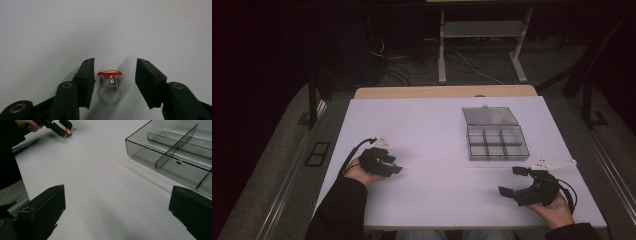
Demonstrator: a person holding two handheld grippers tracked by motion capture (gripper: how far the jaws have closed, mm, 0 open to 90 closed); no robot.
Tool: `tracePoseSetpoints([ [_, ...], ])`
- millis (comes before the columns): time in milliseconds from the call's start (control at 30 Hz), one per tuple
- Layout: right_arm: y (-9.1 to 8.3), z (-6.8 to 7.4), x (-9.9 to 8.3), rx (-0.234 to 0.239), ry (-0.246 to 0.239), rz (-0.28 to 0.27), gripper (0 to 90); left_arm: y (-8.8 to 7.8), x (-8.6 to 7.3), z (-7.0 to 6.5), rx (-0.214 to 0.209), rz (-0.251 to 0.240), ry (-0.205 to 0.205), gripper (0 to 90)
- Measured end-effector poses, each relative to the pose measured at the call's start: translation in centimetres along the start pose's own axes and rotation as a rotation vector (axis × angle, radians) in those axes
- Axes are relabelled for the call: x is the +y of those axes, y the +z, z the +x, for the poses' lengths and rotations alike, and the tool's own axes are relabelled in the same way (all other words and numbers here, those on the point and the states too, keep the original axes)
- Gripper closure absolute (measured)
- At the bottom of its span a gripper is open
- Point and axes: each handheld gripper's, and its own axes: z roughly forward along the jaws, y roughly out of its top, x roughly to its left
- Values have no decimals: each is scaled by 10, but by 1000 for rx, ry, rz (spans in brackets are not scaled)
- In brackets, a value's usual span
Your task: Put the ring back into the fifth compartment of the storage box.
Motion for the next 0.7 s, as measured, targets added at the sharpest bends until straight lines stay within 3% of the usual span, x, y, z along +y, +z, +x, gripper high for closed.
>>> tracePoseSetpoints([
  [333, 0, 0, 0, 0, 2, 2, 1, 1, 0, 0, 22, 10, 4, 650],
  [700, 1, 0, 0, -2, 2, 8, 1, 1, 0, 1, 31, 8, -13, 707],
])
